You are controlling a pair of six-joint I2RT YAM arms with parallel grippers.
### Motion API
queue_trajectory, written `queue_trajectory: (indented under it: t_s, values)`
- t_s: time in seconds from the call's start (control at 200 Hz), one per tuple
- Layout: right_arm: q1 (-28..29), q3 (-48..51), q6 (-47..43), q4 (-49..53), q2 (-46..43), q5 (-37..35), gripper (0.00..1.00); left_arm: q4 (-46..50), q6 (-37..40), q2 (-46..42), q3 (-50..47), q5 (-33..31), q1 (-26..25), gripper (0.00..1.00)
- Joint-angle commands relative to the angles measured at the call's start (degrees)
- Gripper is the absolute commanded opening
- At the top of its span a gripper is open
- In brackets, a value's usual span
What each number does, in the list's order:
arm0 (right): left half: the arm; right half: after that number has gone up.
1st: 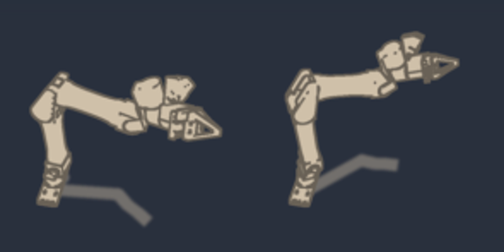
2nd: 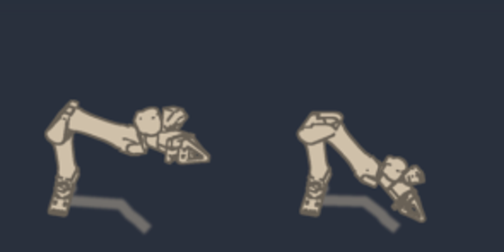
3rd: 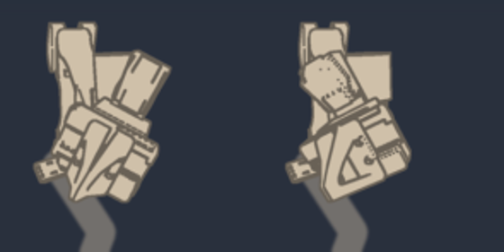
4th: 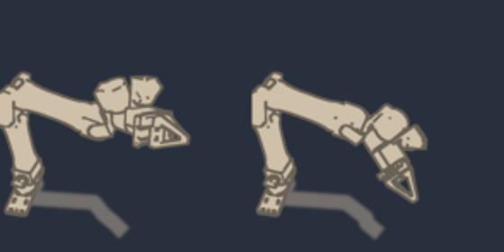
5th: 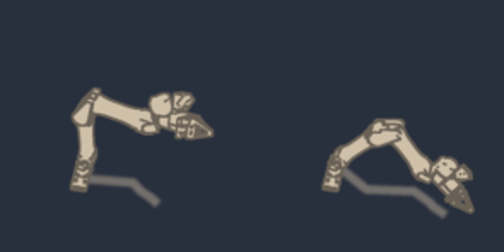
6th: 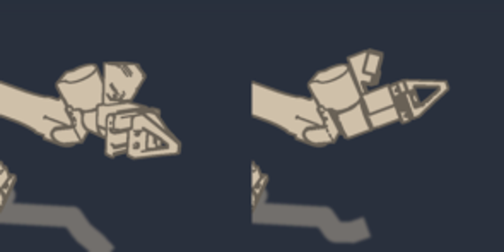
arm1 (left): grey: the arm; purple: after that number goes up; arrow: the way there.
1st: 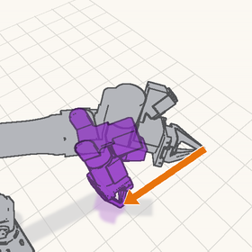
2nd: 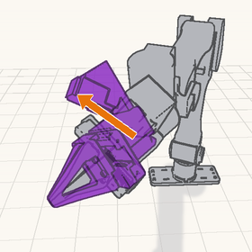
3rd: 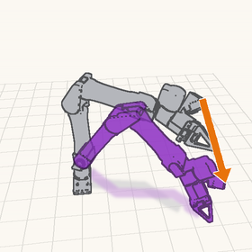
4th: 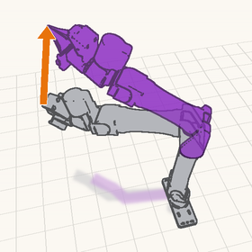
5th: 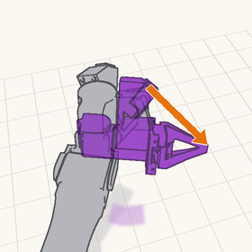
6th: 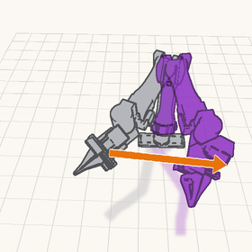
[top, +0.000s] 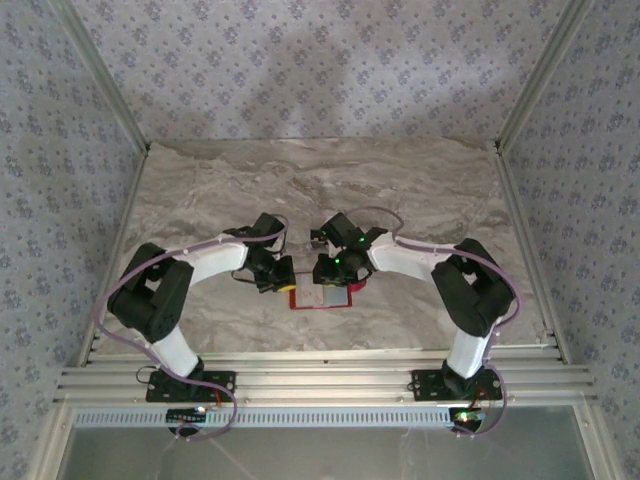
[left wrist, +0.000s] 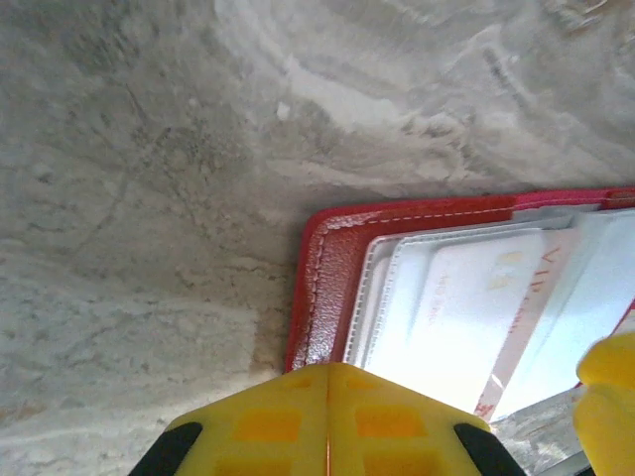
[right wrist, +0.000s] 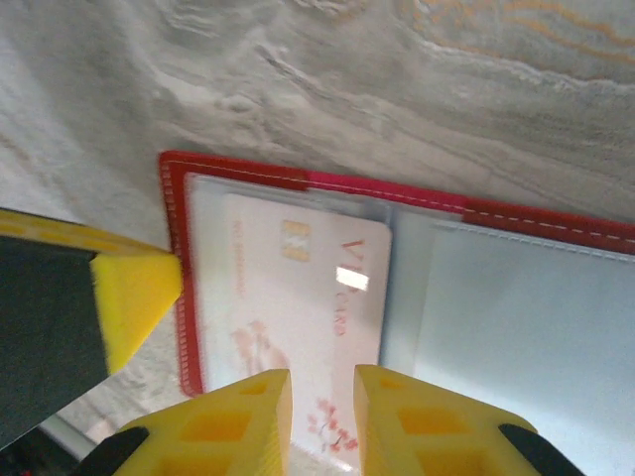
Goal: Take the credit cards out of the card holder
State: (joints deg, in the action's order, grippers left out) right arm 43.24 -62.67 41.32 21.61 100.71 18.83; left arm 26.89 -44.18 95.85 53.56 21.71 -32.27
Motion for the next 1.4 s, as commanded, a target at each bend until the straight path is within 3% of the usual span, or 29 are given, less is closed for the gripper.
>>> queue_trajectory:
  t_s: [0.0, 0.445, 0.8, 1.399]
  values:
    - [-0.5, -0.5, -0.6, 1.9, -2.5, -0.6, 0.25, 4.9, 1.5, -3.8, 3.4, -2.5, -0.5, 0.08]
    - [-2.6, 1.1, -0.4, -0.8, -1.2, 3.4, 0.25, 4.4, 0.8, 1.5, 6.2, -2.7, -5.1, 0.07]
    - [-3.0, 2.9, -1.4, -4.9, 1.5, 7.5, 0.25, 2.7, 1.3, 6.0, 4.1, -2.9, -5.4, 0.06]
    - [-3.7, 5.5, -1.3, -8.9, 4.0, 10.1, 0.27, 3.5, 1.7, 6.5, 3.0, -4.8, -5.4, 0.06]
